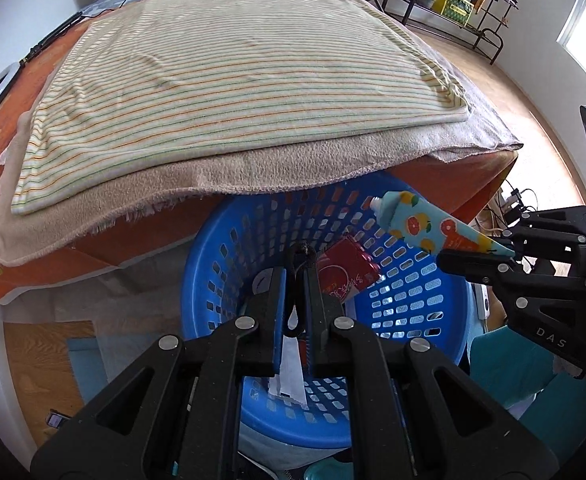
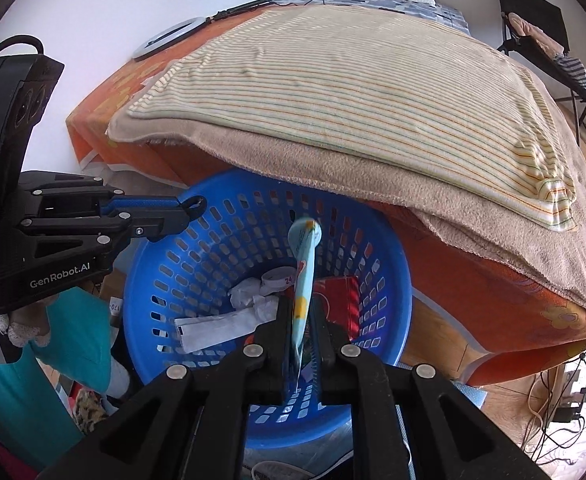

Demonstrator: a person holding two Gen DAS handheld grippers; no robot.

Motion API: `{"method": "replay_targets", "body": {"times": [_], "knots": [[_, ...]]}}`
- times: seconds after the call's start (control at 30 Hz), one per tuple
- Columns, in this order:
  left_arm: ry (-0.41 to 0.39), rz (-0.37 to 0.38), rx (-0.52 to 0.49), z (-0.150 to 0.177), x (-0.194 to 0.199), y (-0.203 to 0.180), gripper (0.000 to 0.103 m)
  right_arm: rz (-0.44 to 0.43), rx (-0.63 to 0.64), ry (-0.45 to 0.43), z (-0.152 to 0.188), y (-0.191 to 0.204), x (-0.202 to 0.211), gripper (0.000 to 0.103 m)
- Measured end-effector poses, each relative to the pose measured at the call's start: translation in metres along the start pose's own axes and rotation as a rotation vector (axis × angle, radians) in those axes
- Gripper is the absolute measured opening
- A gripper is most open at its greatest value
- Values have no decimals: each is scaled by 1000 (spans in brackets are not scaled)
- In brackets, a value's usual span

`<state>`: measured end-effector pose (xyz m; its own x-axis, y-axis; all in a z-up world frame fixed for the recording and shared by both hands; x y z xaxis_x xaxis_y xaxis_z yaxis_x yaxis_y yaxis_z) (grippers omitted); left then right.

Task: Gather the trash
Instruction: 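Carry hair tie and blue tube over the blue basket and open both tools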

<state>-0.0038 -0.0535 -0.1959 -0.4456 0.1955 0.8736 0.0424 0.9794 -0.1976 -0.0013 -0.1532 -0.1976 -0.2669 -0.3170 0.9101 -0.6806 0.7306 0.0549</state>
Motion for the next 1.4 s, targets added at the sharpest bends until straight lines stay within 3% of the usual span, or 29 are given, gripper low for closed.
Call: {"method": "replay_targets", "body": {"times": [0.17, 0.3, 0.4, 0.5, 0.57, 0.77, 0.93, 1.07, 1.4], "knots": [[10, -26, -2, 2, -6, 3, 33, 0, 5, 16, 1, 2, -7, 19], [18, -42, 10, 2, -8, 10, 39, 2, 4, 19, 1, 3, -9, 29], [19, -48, 13, 3, -8, 11, 53, 11, -1, 18, 1, 2, -10, 49], [21, -57, 10, 3, -9, 11, 56, 21, -5, 14, 0, 0, -8, 62], [20, -60, 17, 3, -9, 13, 63, 27, -11, 13, -1, -2, -8, 70], [18, -61, 34, 2, -8, 15, 64, 41, -27, 18, -1, -8, -7, 83], [14, -63, 43, 1, -5, 17, 64, 53, -46, 19, -1, -12, -6, 86], [5, -67, 46, -1, -3, 17, 71, 53, -60, 14, -3, -14, -4, 87], [-6, -78, 42, -10, 8, 20, 71, 73, -85, -6, -13, -20, 3, 91]]}}
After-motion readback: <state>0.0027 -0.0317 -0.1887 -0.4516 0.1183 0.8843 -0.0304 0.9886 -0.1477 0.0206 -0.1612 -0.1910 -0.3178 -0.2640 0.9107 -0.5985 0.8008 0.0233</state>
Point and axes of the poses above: each gripper's, at about its wrist camera, not at the fingertips, and x roughly against the way its jaws point, y to its left, z to its underside, the point moved 8 cm from there along -x, roughly the way its jaws point, and after that the axes turned 4 degrees about z, right-handed, at the moved point
